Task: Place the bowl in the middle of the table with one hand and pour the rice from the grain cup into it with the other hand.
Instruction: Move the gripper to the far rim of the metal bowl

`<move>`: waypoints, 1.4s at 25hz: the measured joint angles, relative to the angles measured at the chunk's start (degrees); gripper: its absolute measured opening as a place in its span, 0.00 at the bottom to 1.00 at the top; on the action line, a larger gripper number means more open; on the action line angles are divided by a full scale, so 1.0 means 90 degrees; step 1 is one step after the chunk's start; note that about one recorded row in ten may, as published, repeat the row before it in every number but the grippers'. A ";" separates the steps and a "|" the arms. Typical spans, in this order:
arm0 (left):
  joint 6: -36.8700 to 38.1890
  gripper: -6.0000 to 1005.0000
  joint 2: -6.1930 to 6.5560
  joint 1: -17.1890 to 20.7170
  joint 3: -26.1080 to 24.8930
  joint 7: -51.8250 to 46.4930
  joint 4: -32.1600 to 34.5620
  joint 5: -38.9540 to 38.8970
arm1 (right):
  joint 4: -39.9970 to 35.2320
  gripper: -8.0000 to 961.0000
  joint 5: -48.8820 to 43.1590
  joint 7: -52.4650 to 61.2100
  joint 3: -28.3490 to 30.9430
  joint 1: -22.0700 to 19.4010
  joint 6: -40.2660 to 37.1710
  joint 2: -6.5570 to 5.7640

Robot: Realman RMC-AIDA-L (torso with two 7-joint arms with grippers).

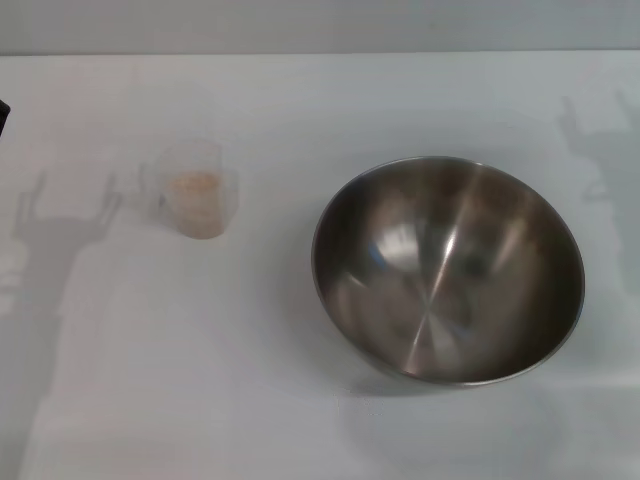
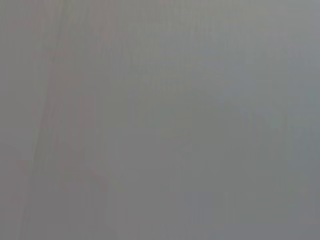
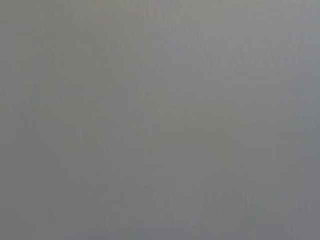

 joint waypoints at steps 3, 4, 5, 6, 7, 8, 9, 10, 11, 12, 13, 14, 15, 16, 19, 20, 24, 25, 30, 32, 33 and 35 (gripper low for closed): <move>-0.0003 0.87 -0.0003 0.0003 0.0000 0.0000 0.0000 0.0000 | -0.0007 0.75 0.0000 0.0000 -0.0002 -0.0005 0.0000 0.0000; -0.0003 0.87 -0.0004 0.0006 0.0000 0.0000 0.0000 0.0000 | -0.0009 0.75 0.0000 0.0000 -0.0003 -0.0008 0.0000 0.0000; -0.0003 0.87 -0.0004 0.0008 0.0000 0.0000 0.0000 0.0000 | -0.0013 0.75 0.0000 0.0000 -0.0004 -0.0012 0.0000 0.0000; -0.0003 0.87 -0.0006 0.0017 0.0007 0.0000 0.0000 0.0000 | -0.0013 0.75 0.0000 0.0000 -0.0004 -0.0012 0.0000 0.0000; -0.0003 0.87 -0.0006 0.0018 0.0009 0.0000 0.0000 0.0000 | -0.0019 0.75 0.0000 0.0000 -0.0005 -0.0014 0.0000 0.0000; -0.0003 0.87 -0.0006 0.0020 0.0021 0.0000 0.0000 0.0000 | -0.0021 0.75 0.0000 0.0000 -0.0005 -0.0016 0.0000 0.0000; -0.0003 0.87 -0.0006 0.0020 0.0021 0.0000 0.0000 0.0000 | -0.0023 0.75 0.0000 0.0000 -0.0005 -0.0018 0.0000 0.0000; -0.0003 0.87 -0.0007 0.0020 0.0024 0.0000 0.0000 0.0000 | -0.0023 0.75 0.0000 0.0000 -0.0006 -0.0019 0.0000 0.0000; -0.0003 0.87 -0.0006 0.0020 0.0029 0.0000 0.0000 0.0000 | -0.0023 0.75 0.0000 0.0000 -0.0009 -0.0020 0.0000 0.0000; -0.0003 0.87 -0.0006 0.0020 0.0030 0.0000 0.0000 0.0000 | -0.0020 0.75 0.0000 -0.0001 -0.0014 -0.0021 0.0000 0.0000; -0.0003 0.87 -0.0006 0.0020 0.0030 0.0000 0.0000 0.0000 | -0.0020 0.75 0.0000 -0.0001 -0.0014 -0.0021 0.0000 0.0000; -0.0003 0.87 -0.0007 0.0020 0.0030 0.0000 0.0000 0.0000 | -0.0016 0.75 0.0000 0.0000 -0.0018 -0.0021 0.0000 0.0000; 0.0000 0.87 -0.0007 0.0015 0.0030 0.0000 0.0000 0.0000 | -0.0008 0.75 -0.0001 0.0000 -0.0025 -0.0021 0.0000 0.0000; 0.0000 0.87 -0.0007 0.0015 0.0030 0.0000 0.0000 0.0000 | -0.0006 0.75 0.0000 0.0000 -0.0026 -0.0021 0.0000 0.0000; 0.0003 0.86 -0.0007 0.0008 0.0030 0.0000 0.0000 0.0000 | -0.0004 0.75 0.0000 0.0000 -0.0026 -0.0021 0.0000 0.0000; 0.0003 0.86 -0.0007 0.0008 0.0030 0.0000 0.0000 0.0000 | -0.0004 0.75 0.0000 0.0000 -0.0026 -0.0022 0.0000 0.0000; 0.0002 0.86 -0.0006 0.0003 0.0034 0.0000 0.0000 0.0000 | -0.0004 0.75 0.0000 0.0000 -0.0022 -0.0022 0.0000 0.0003; 0.0002 0.86 -0.0006 0.0003 0.0034 0.0000 0.0000 0.0000 | -0.0001 0.75 -0.0001 -0.0001 -0.0020 -0.0021 0.0000 0.0005; 0.0002 0.86 -0.0004 -0.0018 0.0051 0.0000 0.0000 0.0005 | 0.0008 0.75 -0.0059 0.0184 -0.0036 -0.0010 0.0094 -0.0017; 0.0002 0.86 -0.0002 -0.0023 0.0051 0.0000 0.0000 0.0005 | 0.0039 0.75 -0.0128 0.0375 -0.0047 -0.0009 0.0168 -0.0042; 0.0002 0.86 -0.0002 -0.0023 0.0051 0.0000 0.0000 0.0005 | 0.0097 0.75 -0.0253 0.0642 -0.0057 -0.0015 0.0268 -0.0083; 0.0001 0.86 0.0000 -0.0025 0.0049 0.0000 0.0000 0.0004 | 0.0444 0.75 -0.0862 0.1457 -0.0065 -0.0120 0.0601 -0.0290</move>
